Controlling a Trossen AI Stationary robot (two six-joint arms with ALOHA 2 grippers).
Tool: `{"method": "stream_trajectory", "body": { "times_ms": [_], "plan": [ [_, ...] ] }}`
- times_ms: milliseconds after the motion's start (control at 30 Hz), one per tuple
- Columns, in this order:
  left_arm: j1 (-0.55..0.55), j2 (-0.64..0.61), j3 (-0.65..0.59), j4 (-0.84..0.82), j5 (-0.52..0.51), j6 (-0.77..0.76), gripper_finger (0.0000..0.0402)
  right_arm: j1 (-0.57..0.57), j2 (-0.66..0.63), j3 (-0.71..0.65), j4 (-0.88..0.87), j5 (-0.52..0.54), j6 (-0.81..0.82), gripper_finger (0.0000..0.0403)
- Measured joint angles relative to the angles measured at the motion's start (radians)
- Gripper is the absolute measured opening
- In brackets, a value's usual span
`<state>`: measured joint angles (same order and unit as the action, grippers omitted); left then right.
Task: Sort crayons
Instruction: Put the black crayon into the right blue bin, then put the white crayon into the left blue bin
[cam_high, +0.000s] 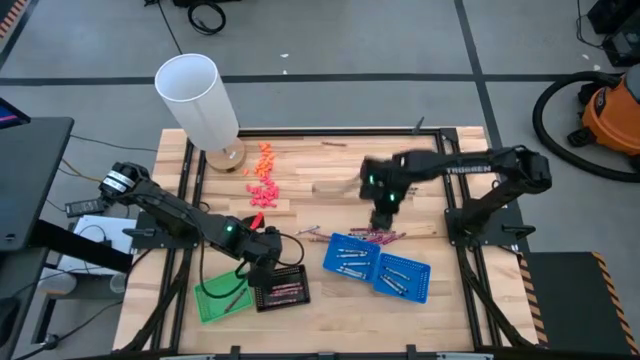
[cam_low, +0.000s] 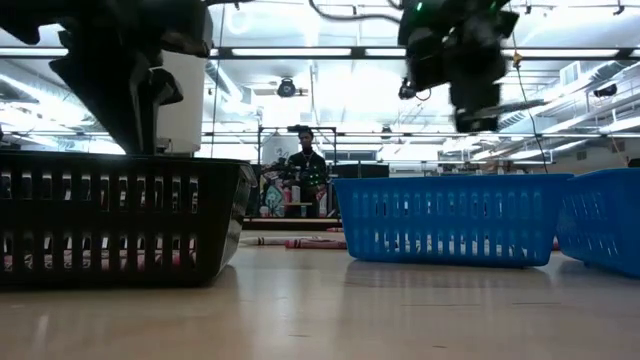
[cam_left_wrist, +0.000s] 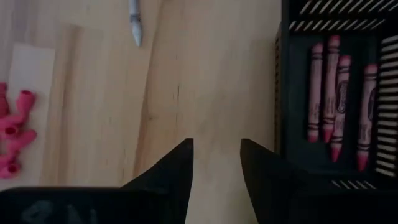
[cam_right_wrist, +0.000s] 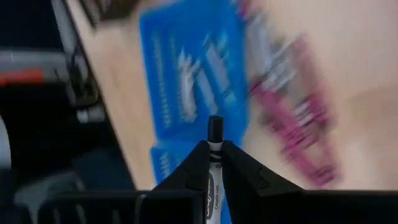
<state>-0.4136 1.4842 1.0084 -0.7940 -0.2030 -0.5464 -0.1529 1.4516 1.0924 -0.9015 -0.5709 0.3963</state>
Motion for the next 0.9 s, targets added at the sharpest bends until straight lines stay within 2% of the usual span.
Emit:
{"method": "stream_trajectory", "body": {
  "times_ms": [267,433,567,700,800,900],
  "plan": [
    [-0.065,-0.105,-0.001,0.148,-0.158,0.087,0.0142,0.277,-0.028,-0.083,-0.037,0.125,0.241,0.0041],
    [-0.056,-0.173,-0.002,0.236,-0.180,0.201,0.0142,0.393,-0.032,-0.158,0.033,0.213,0.380,0.0041],
    [-0.043,-0.196,-0.002,0.252,-0.180,0.260,0.0142,0.444,-0.032,-0.223,0.171,0.215,0.482,0.0041],
    [-0.043,-0.198,-0.008,0.288,-0.167,0.304,0.0142,0.463,-0.032,-0.256,0.220,0.217,0.550,0.0052],
    [-0.044,-0.204,-0.081,0.452,-0.109,0.318,0.0142,0.464,-0.032,-0.256,0.220,0.187,0.554,0.0081],
    [-0.036,-0.210,-0.175,0.583,-0.067,0.270,0.0142,0.450,-0.032,-0.227,0.185,0.145,0.543,0.0110]
  ]
}}
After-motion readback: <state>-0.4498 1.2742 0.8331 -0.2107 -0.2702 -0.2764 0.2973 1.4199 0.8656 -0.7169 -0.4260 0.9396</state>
